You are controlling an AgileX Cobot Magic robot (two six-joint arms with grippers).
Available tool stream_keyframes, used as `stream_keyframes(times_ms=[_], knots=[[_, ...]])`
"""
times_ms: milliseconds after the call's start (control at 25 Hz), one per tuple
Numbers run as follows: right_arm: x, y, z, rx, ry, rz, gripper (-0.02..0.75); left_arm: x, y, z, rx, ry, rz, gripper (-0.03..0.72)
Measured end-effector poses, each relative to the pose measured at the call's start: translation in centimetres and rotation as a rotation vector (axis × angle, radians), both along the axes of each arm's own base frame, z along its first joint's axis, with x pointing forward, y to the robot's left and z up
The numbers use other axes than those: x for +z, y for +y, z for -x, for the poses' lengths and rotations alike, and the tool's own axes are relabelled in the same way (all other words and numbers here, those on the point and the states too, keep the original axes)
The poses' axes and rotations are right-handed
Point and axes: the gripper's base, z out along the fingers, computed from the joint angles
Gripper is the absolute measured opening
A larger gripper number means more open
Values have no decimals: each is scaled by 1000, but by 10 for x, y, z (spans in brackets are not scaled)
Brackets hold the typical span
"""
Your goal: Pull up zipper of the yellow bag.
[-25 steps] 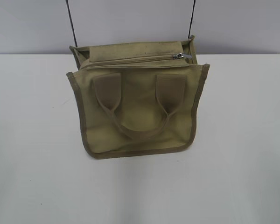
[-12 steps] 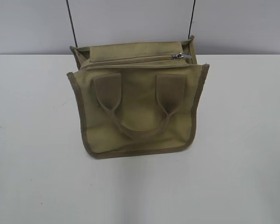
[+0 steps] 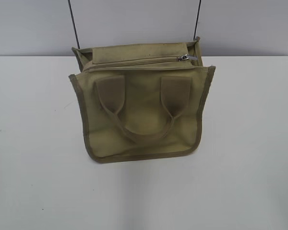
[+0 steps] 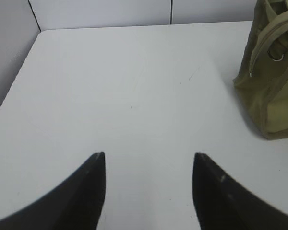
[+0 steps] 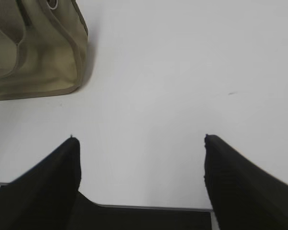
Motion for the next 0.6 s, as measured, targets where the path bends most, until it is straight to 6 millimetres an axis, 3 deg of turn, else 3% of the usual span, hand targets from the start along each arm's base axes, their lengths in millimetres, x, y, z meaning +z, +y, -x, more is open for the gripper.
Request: stream_keyframes(times_ms=[600], knots=[[0, 1, 0, 6, 0, -9, 585, 0, 0, 0, 0, 0, 0, 433]])
